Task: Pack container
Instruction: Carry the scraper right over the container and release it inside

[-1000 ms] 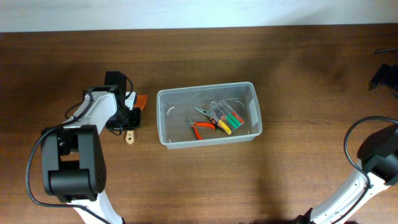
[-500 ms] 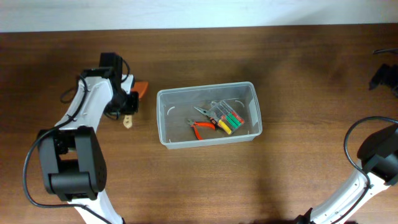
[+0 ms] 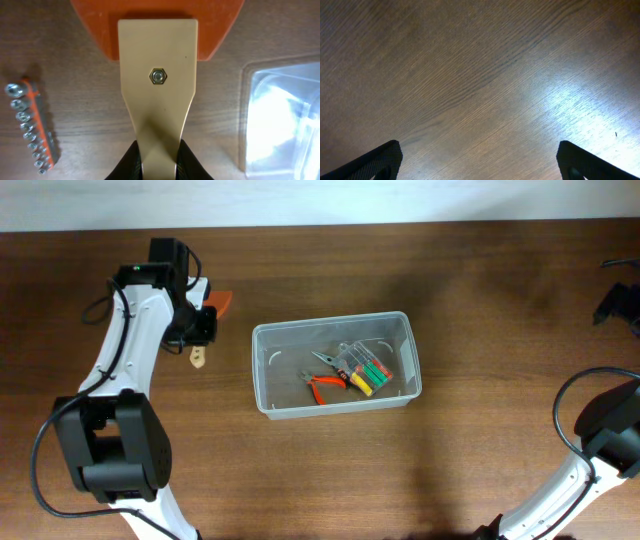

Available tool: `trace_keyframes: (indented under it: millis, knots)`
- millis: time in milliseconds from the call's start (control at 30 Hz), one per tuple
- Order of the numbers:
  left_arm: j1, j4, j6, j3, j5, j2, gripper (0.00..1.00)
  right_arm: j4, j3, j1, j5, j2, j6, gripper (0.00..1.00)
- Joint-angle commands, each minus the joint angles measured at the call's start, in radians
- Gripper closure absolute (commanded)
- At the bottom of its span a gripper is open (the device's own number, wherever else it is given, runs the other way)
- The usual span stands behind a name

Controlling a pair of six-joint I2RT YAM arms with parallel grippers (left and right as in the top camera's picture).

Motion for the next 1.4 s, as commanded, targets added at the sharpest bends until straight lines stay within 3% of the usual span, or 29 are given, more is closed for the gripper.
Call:
trace_keyframes:
  millis: [0, 267, 833, 1367]
  knots:
    - [-0.024, -0.045, 0.060, 0.090, -0.003, -0.018, 0.89, 0.000, 0.002, 0.005, -0.005, -0.016, 0.004, 0.01]
    - [-0.160, -0.108, 0.116, 0.204, 0.025, -0.096, 0.89, 0.000, 0.002, 0.005, -0.005, -0.016, 0.004, 0.01]
    - [-0.575, -0.125, 0.172, 0.206, 0.064, -0.138, 0.89, 0.000, 0.002, 0.005, -0.005, -0.016, 0.004, 0.01]
    - [-0.615, -0.100, 0.199, 0.199, 0.065, 0.011, 0.89, 0.000, 0.002, 0.005, -0.005, -0.016, 0.004, 0.01]
